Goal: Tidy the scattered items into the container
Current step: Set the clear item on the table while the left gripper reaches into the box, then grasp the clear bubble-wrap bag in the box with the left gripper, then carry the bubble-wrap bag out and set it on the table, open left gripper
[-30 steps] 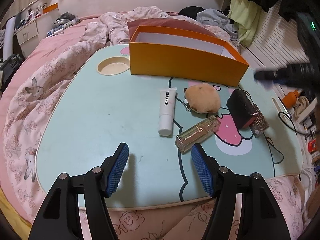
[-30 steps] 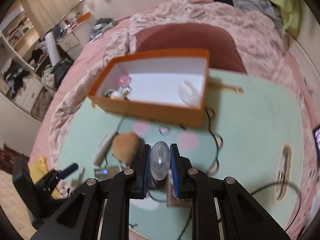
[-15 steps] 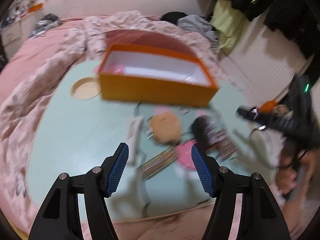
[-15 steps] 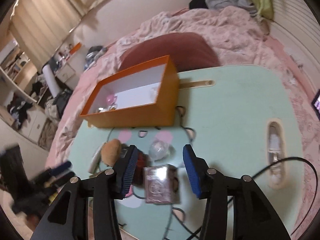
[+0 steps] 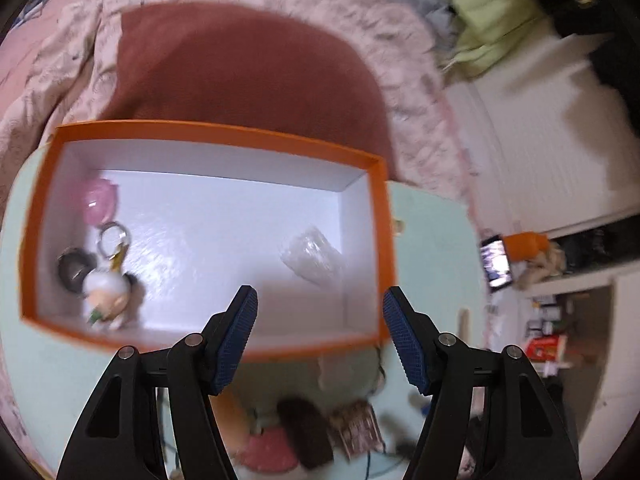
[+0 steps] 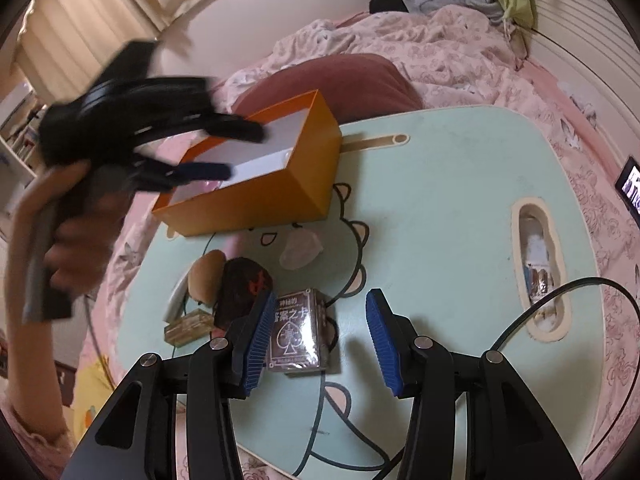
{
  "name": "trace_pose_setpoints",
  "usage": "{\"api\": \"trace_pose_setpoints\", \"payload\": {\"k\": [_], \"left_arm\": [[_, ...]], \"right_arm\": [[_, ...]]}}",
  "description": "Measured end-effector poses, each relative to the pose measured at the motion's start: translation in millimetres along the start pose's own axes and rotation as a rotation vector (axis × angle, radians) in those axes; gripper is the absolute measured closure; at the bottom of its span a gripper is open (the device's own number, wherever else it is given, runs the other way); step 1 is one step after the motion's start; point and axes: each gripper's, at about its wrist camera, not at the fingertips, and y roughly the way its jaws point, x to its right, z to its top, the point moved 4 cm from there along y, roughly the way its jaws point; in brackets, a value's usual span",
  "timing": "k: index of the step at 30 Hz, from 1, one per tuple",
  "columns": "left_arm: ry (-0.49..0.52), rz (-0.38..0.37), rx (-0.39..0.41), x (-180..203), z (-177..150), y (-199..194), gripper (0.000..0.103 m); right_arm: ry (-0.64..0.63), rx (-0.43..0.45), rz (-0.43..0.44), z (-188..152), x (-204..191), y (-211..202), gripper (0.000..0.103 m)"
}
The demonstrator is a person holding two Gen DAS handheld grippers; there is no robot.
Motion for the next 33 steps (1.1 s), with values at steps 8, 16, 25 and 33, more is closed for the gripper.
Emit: {"api": "trace_pose_setpoints", "payload": {"k": [8, 16, 25, 33], "left_arm": [[0.009, 0.096, -0.068, 5, 10, 52, 0.067], [0.092, 0.131, 0.060, -2, 3, 22, 0.068], [0.229, -0.078, 0.251, -11, -78, -84, 0.068], [0.243, -0.028, 0.185, -44, -155, -70, 0.068]], "right_arm": [[0.030, 0.001, 0.003, -3, 9, -1, 0.056], [0.019, -0.002, -0.019, -4, 11, 0, 0.056], [0.008, -0.031, -0.032, -9, 5, 12, 0.056], [0.007, -0.046, -0.032, -11, 1, 18, 0.056]]}}
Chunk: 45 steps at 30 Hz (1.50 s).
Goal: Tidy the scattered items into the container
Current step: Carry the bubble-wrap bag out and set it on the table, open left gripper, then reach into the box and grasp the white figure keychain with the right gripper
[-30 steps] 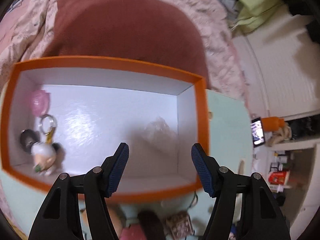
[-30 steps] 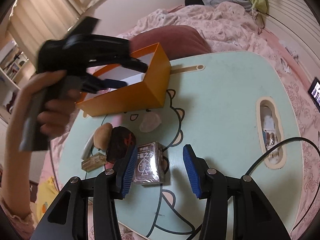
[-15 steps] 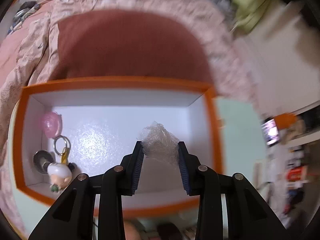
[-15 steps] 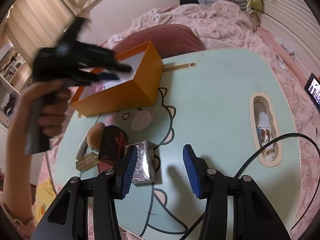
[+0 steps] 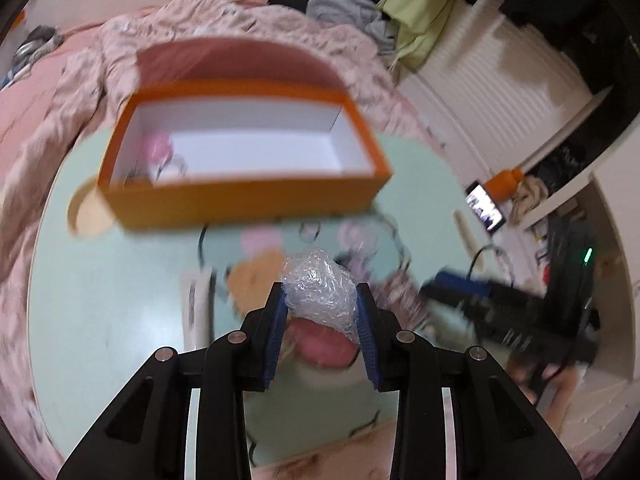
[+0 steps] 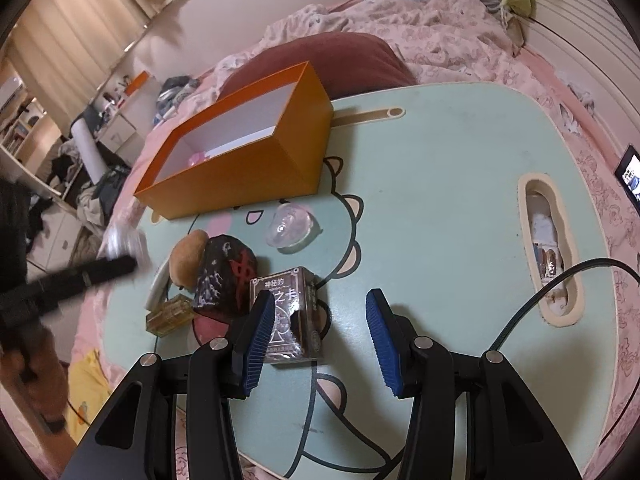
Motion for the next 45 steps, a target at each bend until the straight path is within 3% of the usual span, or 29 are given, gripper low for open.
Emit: {"api": "trace_pose_setpoints", "payload": {"k": [7, 10, 12, 17, 21, 23, 27, 31, 37, 40, 44, 45], "left_arm": [[0.001, 0.049, -0.044, -1, -17, 10, 0.061], [-0.016, 0.085, 0.006, -4, -21, 4, 0.057], [-0.027, 0.113, 0.056, -9, -24, -3, 0.041], [-0.079, 0.147, 0.165, -29, -42, -26, 0.039], [-0.129, 0.167, 0.179, -53, -63, -40, 0.038], [-0.142, 0.229, 0.182, -66, -73, -46, 0.038], [-0.081, 0.368, 0.161, -73, -88, -44, 0.038], [0.022, 0.427, 0.116, -65, -99, -28, 0.038], [0.036, 0.439, 0.115, -64, -99, -6, 0.036], [0.021, 0.429, 0.146, -65, -98, -1, 0.026], [-0.041, 0.382, 0.186, -77, -98, 6, 0.000], [-0.045, 0.377, 0.187, -78, -98, 7, 0.000]], "right_arm": [[-0.012, -0.015, -0.004, -2, -6, 5, 0.056], [-0.014, -0.014, -0.007, -2, -7, 5, 0.056], [-0.015, -0.014, -0.006, -2, -8, 5, 0.056], [-0.024, -0.013, -0.002, 0, -14, 3, 0.056], [-0.052, -0.012, -0.002, 4, -25, 3, 0.056], [-0.066, -0.013, 0.002, 5, -33, 3, 0.056], [-0.106, -0.012, -0.006, 12, -53, 5, 0.056], [-0.162, -0.011, -0.027, 23, -75, 9, 0.055], [-0.222, -0.015, 0.013, 57, -115, 9, 0.055], [-0.221, -0.062, 0.011, 88, -137, 23, 0.055], [-0.220, -0.155, -0.015, 124, -164, 67, 0.056], [-0.219, -0.192, -0.029, 132, -170, 85, 0.056]]}}
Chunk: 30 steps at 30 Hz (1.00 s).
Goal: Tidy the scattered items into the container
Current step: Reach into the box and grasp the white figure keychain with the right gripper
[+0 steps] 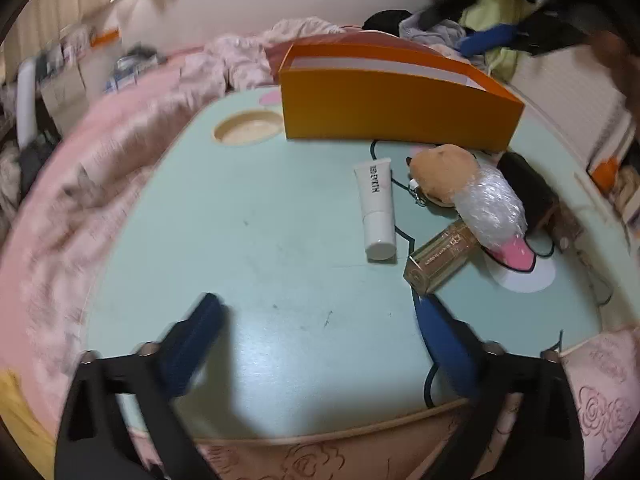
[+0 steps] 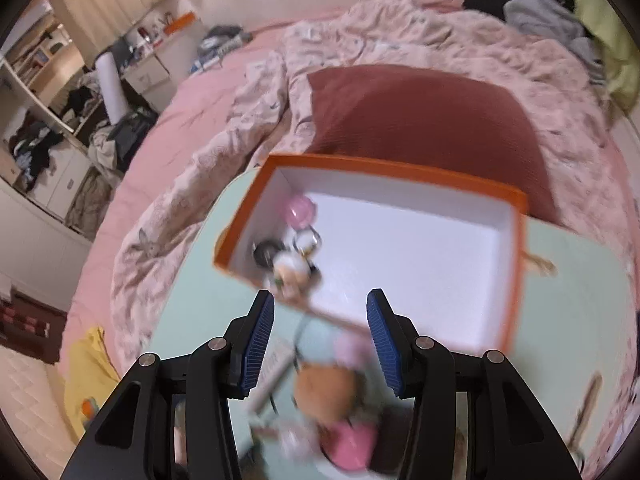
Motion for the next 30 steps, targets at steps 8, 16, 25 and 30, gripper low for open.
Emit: {"api": "trace_pose_setpoints", "payload": {"k": [8, 16, 25, 30], "left_arm": [[0.001, -0.004, 0.016, 1, 2, 1, 0.000], [-0.001, -0.017, 0.018, 0, 0, -1, 0.000], [0.002, -0.015, 0.021, 0, 1, 1, 0.000], [0.003, -0.016, 0.021, 0, 1, 1, 0.000]], "right_arm": [[0.034, -0.276, 0.022, 32, -24, 95, 0.056], [-0.117, -0.326, -0.142, 33, -35, 126, 0.053], [0.044, -0.241, -0.133, 48, 39, 100, 0.102], [0.064, -0.196, -0.112, 50, 55, 76, 0.102]]}}
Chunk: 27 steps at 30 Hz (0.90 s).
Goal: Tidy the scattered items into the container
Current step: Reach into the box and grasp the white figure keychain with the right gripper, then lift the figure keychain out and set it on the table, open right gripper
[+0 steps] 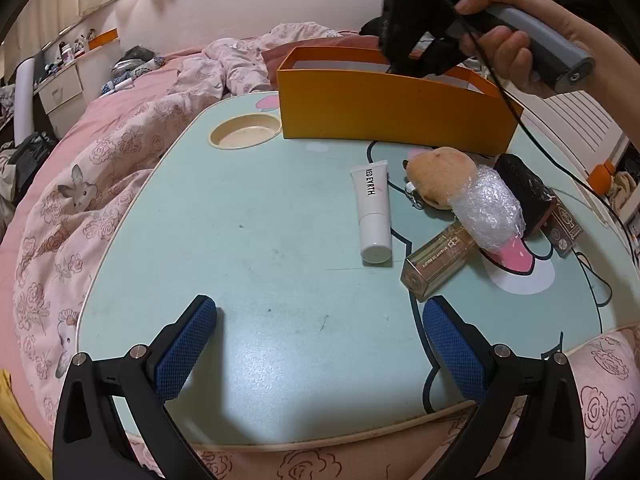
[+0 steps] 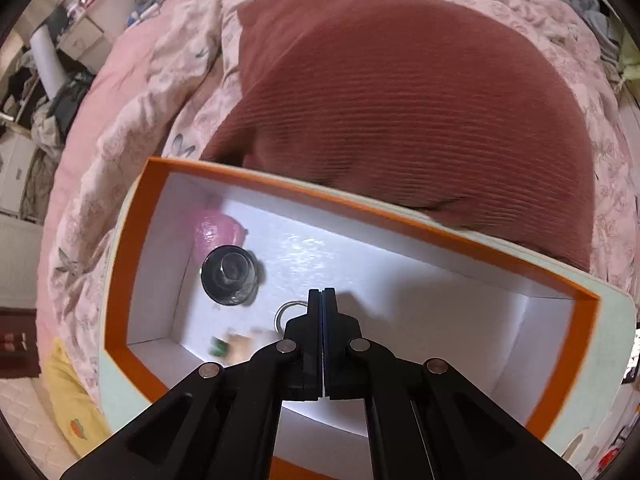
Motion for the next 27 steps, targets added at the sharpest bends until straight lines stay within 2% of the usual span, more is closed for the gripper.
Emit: {"api": "trace_pose_setpoints", "payload": {"k": [1, 3, 5, 6, 8, 12, 14, 15, 16, 17, 22, 24, 27], "left_arm": [[0.000, 0.000, 0.000, 0, 0, 0, 0.000], [0.000, 0.000, 0.000, 0, 0, 0, 0.000], [0.001, 0.000, 0.001, 1, 0, 0, 0.000], [0.001, 0.000, 0.001, 1, 0, 0, 0.000], [0.000, 0.000, 0.001, 1, 0, 0, 0.000], [0.001, 0.000, 0.001, 1, 0, 0, 0.000], [0.001, -0.001, 0.001, 1, 0, 0, 0.000], [0.001, -0.001, 0.001, 1, 0, 0, 0.000], [0.000, -0.002, 0.000, 1, 0, 0, 0.000], [-0.001, -0.003, 0.001, 2, 0, 0, 0.000], [0.002, -0.001, 0.001, 2, 1, 0, 0.000], [0.002, -0.001, 0.001, 2, 1, 0, 0.000], [0.002, -0.001, 0.001, 2, 0, -1, 0.000]], "right_arm": [[0.000, 0.000, 0.021, -1, -1, -4, 0.101], [0.005, -0.028, 0.083, -4, -6, -7, 0.090], [-0.018, -0.063, 0.132, -8, -17, -8, 0.037], [-0.042, -0.058, 0.114, -8, -24, -8, 0.030], [-0.093, -0.043, 0.027, -8, -38, -5, 0.030], [-0.187, -0.073, -0.039, -15, -59, 8, 0.033], [-0.244, -0.083, -0.107, -19, -65, 19, 0.040], [-0.260, -0.085, -0.110, -21, -66, 22, 0.045], [-0.258, -0.083, -0.075, -21, -67, 24, 0.060], [-0.253, -0.087, -0.036, -21, -68, 25, 0.067], [-0.222, -0.068, -0.017, -20, -55, 19, 0.067], [-0.199, -0.026, -0.010, -14, -49, 13, 0.067], [-0.142, 0.046, 0.062, -14, -32, -17, 0.067]]}}
